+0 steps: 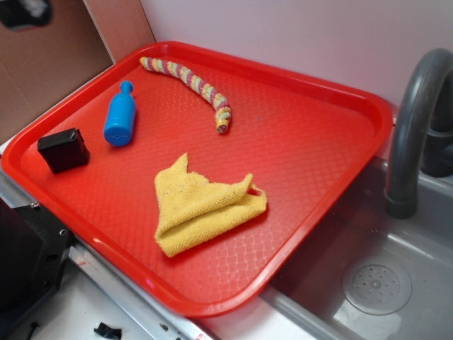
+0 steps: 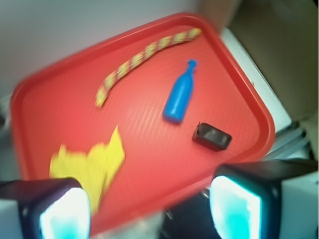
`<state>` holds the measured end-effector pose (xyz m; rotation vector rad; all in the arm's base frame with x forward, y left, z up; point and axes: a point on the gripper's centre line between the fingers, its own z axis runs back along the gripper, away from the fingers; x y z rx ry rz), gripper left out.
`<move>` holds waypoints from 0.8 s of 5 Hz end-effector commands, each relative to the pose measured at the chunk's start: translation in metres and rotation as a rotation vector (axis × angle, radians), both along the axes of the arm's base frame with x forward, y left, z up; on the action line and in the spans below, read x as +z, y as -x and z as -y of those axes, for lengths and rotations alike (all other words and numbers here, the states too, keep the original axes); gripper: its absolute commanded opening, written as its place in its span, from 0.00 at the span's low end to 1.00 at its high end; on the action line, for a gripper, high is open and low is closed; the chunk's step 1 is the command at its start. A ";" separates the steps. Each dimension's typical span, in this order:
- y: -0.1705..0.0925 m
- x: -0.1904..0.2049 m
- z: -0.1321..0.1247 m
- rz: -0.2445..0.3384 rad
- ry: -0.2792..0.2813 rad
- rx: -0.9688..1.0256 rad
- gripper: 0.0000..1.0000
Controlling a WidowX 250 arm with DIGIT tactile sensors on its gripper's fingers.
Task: Grab the multicolored rope.
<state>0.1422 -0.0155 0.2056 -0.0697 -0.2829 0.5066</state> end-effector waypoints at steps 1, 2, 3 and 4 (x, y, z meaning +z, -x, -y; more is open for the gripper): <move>-0.053 -0.033 -0.022 0.032 0.083 0.377 1.00; -0.085 -0.060 -0.030 0.011 0.102 0.481 1.00; -0.108 -0.086 -0.033 0.001 0.078 0.549 1.00; -0.134 -0.110 -0.043 -0.015 0.114 0.591 1.00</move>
